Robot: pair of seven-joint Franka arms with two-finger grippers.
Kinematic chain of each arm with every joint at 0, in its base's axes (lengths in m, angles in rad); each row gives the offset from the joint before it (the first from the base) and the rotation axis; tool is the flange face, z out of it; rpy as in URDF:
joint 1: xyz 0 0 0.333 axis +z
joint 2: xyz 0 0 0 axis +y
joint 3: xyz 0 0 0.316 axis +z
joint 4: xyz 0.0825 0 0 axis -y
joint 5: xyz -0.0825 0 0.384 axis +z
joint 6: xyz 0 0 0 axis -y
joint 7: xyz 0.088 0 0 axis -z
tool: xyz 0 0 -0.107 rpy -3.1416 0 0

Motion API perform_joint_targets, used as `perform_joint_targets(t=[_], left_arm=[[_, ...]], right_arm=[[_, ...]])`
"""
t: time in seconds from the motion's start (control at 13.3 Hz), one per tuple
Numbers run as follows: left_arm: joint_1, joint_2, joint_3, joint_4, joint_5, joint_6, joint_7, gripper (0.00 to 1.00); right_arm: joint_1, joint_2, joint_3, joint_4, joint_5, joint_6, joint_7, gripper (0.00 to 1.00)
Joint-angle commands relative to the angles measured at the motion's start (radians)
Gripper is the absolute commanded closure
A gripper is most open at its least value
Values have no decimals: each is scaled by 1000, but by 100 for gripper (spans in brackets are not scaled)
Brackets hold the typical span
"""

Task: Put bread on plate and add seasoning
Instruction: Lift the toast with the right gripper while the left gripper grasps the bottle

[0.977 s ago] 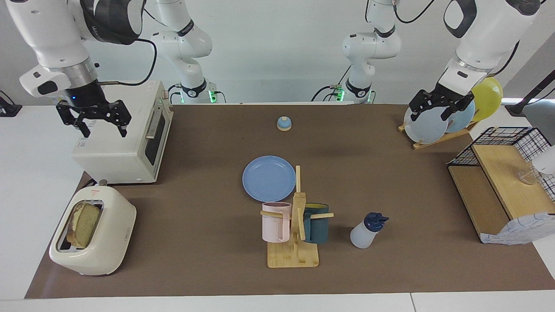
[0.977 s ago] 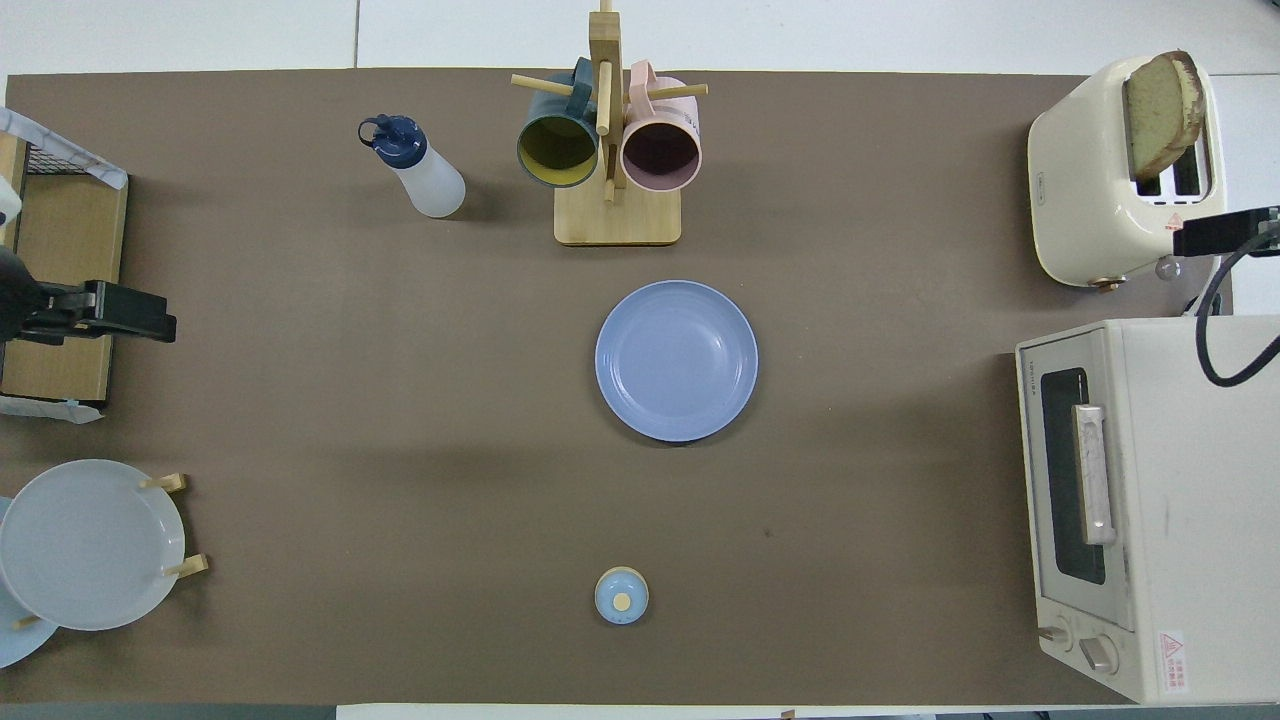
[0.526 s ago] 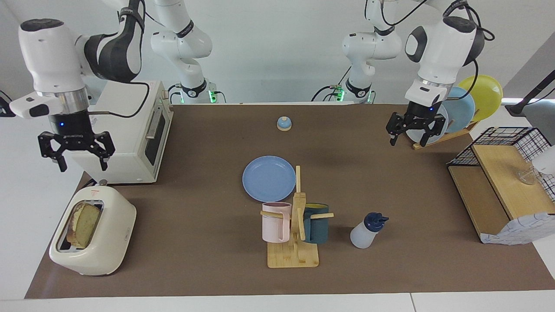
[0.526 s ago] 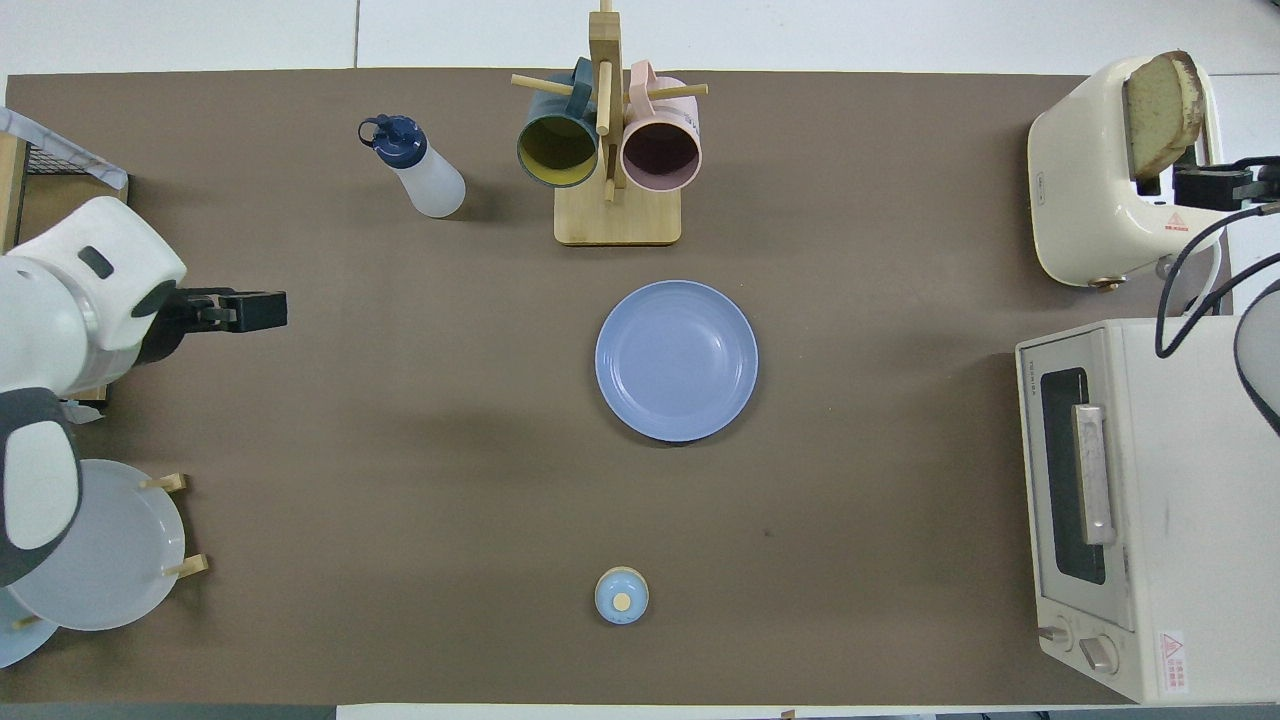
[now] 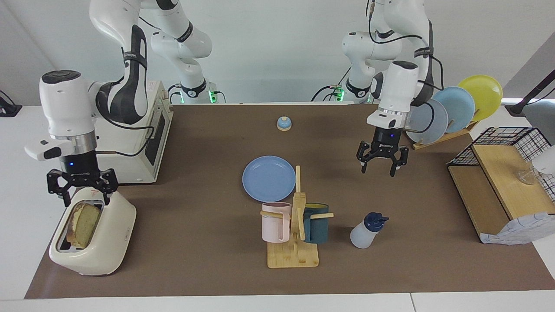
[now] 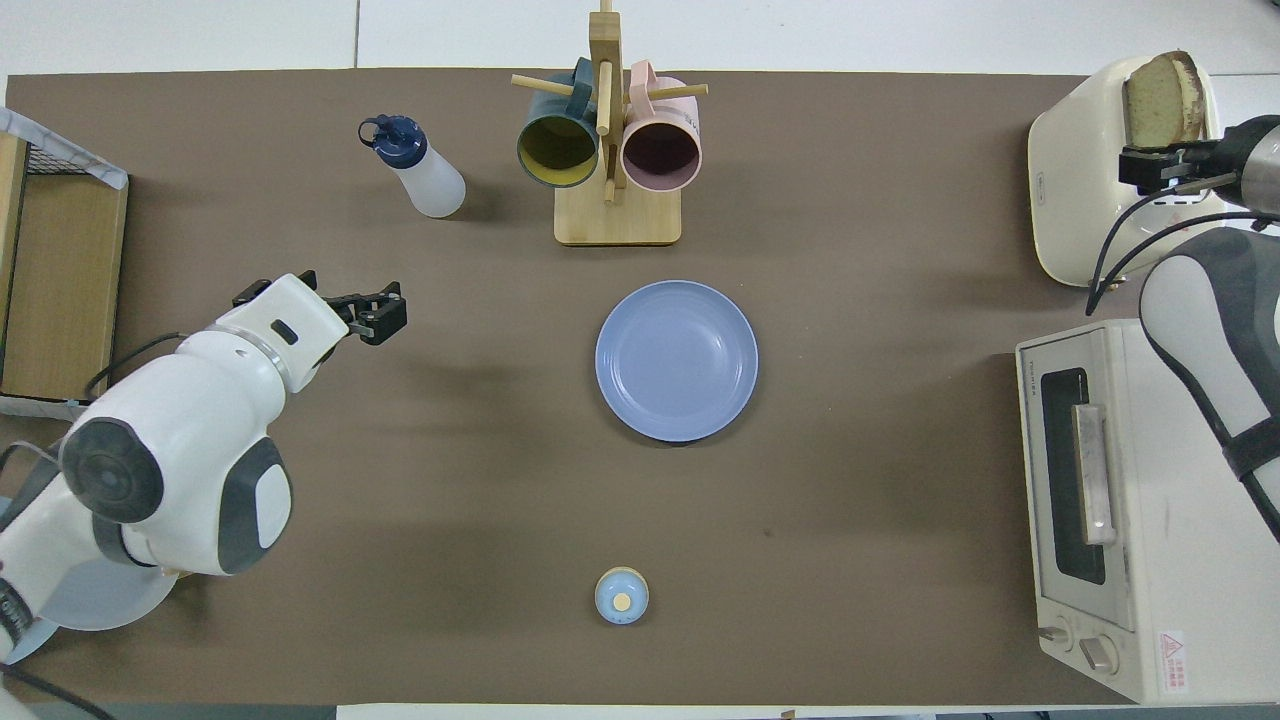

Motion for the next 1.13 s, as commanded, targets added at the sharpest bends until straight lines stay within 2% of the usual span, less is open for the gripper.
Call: perform_joint_targets(t=[0.0,0.15,0.23,0.38,0.53,0.6,0.68,0.83,0.9,1.05], left_arm=[[-43,138,11,-1,-20,233,-13,0],[-103,256,17,7,-130,408,-13,0],[-182,289,36,25,-234,406,-13,0],[-291,338,144,108,-302,406,-11,0],[-397,395,260,137,-318,407,-13,0],[-408,404,286,164,-320,407,-13,0],[-413,419,290,183,-335,407,-13,0],[-414,470,296,252,-367,406,-10,0],[-414,499,305,289,-367,406,-8,0],[-413,522,308,318,-367,406,-10,0]], right_arm=[[-12,24,6,58,25,-3,-29,20],[-10,24,5,58,56,4,-28,34],[-10,25,5,58,80,4,-31,41],[-10,30,6,66,82,1,-37,62],[-10,30,6,78,84,-12,-80,99],[-10,34,6,107,84,-34,-119,100],[-10,53,6,176,82,-130,-167,100],[-3,76,8,353,73,-411,-193,100],[12,71,8,404,65,-531,-180,100],[22,41,8,446,64,-671,-137,100]])
